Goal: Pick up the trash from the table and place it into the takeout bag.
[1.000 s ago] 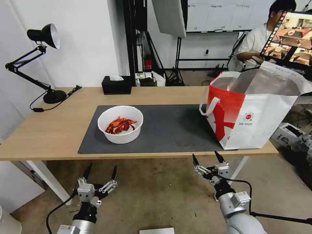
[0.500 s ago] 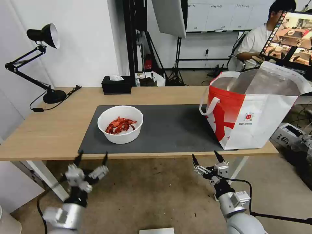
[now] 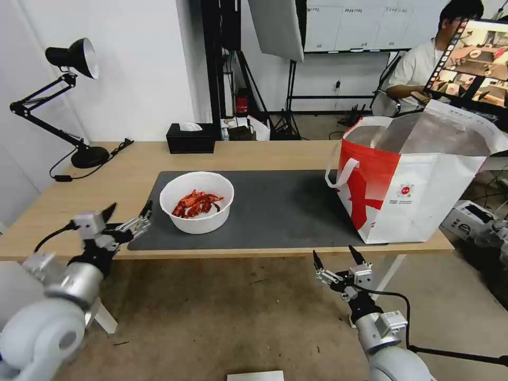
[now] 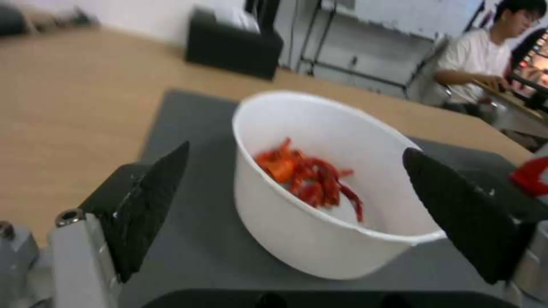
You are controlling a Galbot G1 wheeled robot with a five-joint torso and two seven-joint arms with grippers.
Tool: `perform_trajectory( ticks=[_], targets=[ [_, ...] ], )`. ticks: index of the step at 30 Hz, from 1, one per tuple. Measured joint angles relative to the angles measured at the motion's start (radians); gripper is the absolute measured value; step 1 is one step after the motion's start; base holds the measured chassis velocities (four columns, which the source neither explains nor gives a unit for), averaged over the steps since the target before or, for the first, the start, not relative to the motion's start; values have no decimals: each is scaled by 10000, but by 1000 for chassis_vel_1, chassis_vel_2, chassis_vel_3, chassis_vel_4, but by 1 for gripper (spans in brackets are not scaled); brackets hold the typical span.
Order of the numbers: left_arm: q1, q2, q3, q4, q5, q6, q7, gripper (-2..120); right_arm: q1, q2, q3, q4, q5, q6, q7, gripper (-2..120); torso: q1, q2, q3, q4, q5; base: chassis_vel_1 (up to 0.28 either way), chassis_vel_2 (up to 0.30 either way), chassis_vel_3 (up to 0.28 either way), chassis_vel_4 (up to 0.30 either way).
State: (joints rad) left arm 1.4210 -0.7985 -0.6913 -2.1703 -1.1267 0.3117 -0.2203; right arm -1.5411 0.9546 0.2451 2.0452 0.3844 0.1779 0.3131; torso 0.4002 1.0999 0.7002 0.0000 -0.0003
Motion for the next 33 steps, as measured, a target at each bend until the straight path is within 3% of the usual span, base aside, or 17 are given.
perform_trajectory(
  ticks=[2, 3, 5, 11, 15, 17, 26, 33],
  targets=[
    [-974, 519, 328, 625, -1516, 948, -144, 100, 0, 0, 0, 1, 2, -1, -1, 100, -1, 0, 0, 1, -1, 0, 0, 0, 0],
    [-974, 519, 328, 625, -1516, 948, -144, 100, 0, 0, 0, 1, 2, -1, -1, 100, -1, 0, 0, 1, -1, 0, 0, 0, 0],
    [-2002, 914, 635, 1295, -2758, 1638, -440, 100, 0, 0, 0, 0, 4, 0, -3, 100, 0, 0, -1, -1, 3, 0, 0, 0, 0],
    [-3398, 1199, 1212, 2363, -4024, 2812, -772, 100, 0, 0, 0, 1, 7, 0, -3, 100, 0, 0, -1, 1, 2, 0, 0, 0, 0],
    [-3829, 1207, 1530, 2727, -4140, 3128, -923, 100, 1, 0, 0, 1, 7, 0, -4, 100, -1, 0, -1, 1, 3, 0, 0, 0, 0],
    [-4431, 1181, 2123, 3218, -4106, 3310, -1105, 100, 2, 0, 0, 0, 8, 0, -4, 100, -1, 0, -1, 1, 2, 0, 0, 0, 0],
    [-5606, 866, 3446, 3892, -3677, 3250, -1334, 100, 1, 0, 0, 0, 8, 1, -5, 100, -1, 0, -1, 1, 2, 0, 0, 0, 0],
    [-6683, 642, 4564, 4413, -3588, 3216, -2029, 100, 1, 0, 0, 0, 8, 1, -5, 100, -1, 0, -2, 0, 3, 0, 0, 0, 0]
  ],
)
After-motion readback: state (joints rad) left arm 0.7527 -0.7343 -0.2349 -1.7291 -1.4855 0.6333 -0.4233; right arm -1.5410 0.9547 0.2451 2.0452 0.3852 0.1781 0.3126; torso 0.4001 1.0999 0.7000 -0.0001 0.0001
